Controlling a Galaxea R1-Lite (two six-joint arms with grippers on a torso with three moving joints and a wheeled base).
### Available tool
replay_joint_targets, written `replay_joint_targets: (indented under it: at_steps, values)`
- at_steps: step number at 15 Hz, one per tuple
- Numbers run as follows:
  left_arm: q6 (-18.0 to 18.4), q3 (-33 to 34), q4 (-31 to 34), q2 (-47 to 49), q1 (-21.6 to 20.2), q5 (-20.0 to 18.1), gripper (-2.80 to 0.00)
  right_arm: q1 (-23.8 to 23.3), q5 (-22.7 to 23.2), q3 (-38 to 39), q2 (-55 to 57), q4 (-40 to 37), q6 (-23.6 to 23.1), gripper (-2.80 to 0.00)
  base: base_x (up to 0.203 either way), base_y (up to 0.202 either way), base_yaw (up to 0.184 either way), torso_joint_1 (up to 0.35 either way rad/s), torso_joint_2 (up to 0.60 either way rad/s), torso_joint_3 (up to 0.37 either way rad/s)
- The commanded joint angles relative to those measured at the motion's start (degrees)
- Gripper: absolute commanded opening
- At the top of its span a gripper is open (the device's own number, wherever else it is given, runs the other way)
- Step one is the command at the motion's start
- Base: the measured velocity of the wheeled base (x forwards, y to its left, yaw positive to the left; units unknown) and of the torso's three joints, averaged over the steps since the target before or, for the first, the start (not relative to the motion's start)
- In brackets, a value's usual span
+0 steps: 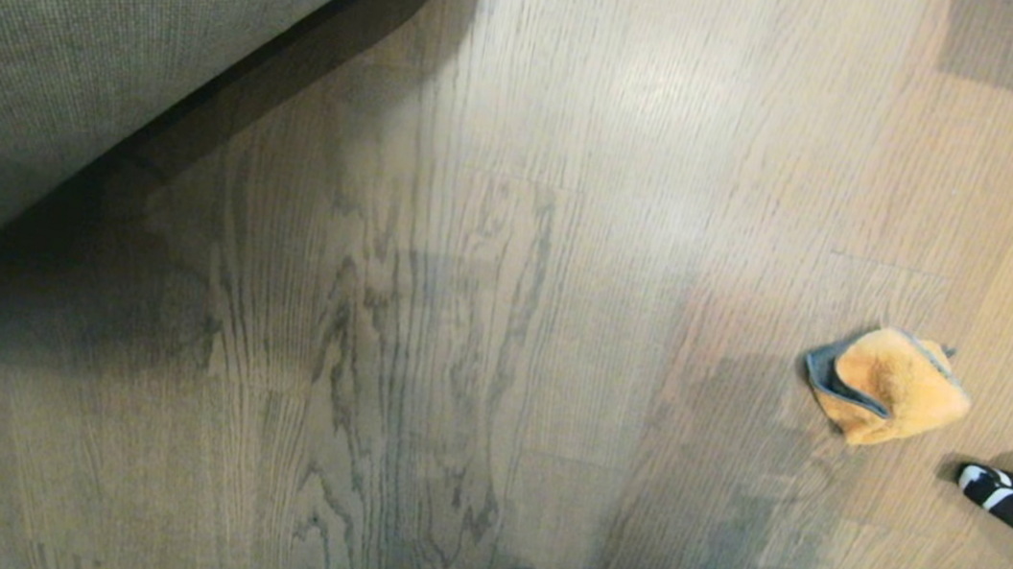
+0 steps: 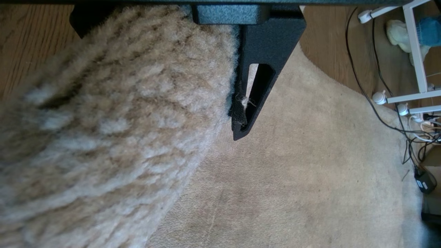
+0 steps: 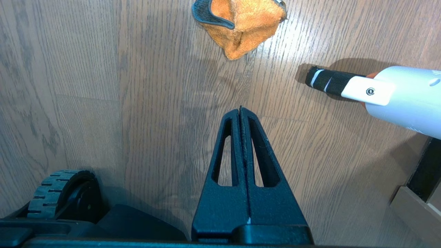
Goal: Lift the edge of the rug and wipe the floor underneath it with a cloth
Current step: Lift up the carpet
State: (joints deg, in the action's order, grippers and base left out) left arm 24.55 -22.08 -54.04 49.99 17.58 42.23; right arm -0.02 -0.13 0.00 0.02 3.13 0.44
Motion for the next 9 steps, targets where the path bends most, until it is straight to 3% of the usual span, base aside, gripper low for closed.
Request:
replay_joint_targets:
  at_steps: [1, 9]
  values:
    - [0.1, 0.1, -0.3, 0.5, 0.0, 0.3, -2.80, 0.0, 0.0, 0.0, 0.1, 0.0, 0.0, -2.80, 0.000, 0.000, 0.000, 0.000, 0.00, 0.000]
    - [0.2, 1.4, -0.5, 0.9, 0.0, 0.2, -2.80, 0.0, 0.0, 0.0, 0.1, 0.0, 0.0, -2.80, 0.000, 0.000, 0.000, 0.000, 0.00, 0.000]
